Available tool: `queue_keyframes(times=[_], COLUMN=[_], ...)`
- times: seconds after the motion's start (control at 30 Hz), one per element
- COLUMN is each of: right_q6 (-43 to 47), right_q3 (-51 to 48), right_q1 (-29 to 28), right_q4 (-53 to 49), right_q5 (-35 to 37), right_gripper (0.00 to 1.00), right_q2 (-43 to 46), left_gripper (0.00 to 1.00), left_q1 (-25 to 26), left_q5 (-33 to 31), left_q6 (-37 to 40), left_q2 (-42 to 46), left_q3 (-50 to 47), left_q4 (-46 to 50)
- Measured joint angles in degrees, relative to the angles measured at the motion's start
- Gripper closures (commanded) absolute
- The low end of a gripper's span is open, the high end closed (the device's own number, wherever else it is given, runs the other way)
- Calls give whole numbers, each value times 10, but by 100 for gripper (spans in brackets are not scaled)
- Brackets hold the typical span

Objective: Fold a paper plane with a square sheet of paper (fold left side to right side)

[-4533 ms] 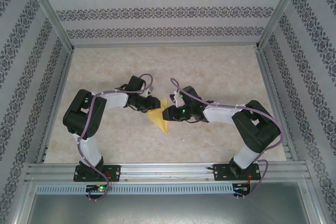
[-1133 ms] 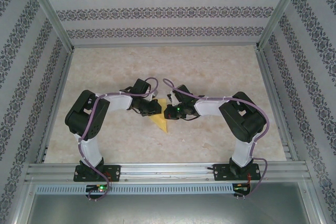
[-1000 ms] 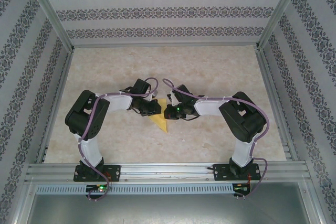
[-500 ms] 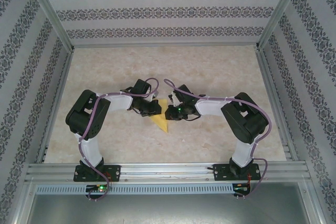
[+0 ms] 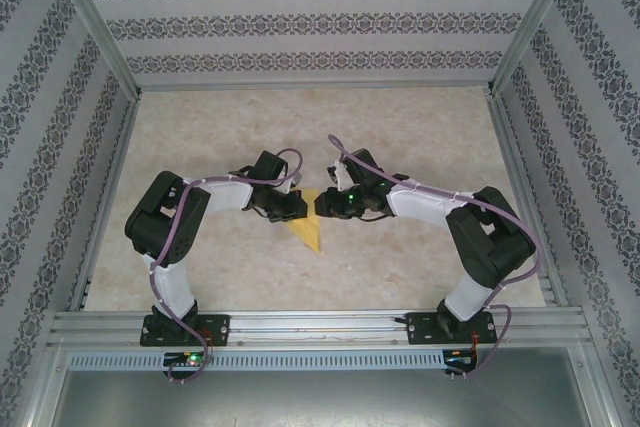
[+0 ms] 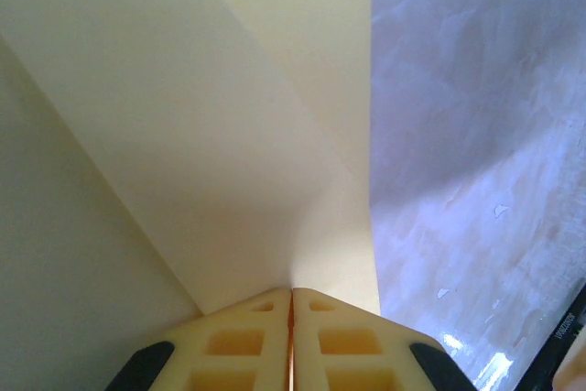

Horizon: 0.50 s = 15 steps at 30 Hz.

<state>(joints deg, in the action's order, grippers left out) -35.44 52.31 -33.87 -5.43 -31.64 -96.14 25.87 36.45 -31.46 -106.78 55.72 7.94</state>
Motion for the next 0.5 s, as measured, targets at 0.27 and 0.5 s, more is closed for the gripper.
queue_keyframes(times=[0.27, 0.5], right_q6=[-35, -63], right_q3=[-29, -31], right_q1=[-9, -20], right_q4=[35, 66], right_q5=[-26, -42], right_gripper=[68, 68], right_q2=[-34, -54], left_gripper=[91, 91], left_q1=[0, 0], left_q5=[0, 0], left_q6=[0, 0], left_q2=[0, 0], left_q3=[0, 0], left_q4=[0, 0])
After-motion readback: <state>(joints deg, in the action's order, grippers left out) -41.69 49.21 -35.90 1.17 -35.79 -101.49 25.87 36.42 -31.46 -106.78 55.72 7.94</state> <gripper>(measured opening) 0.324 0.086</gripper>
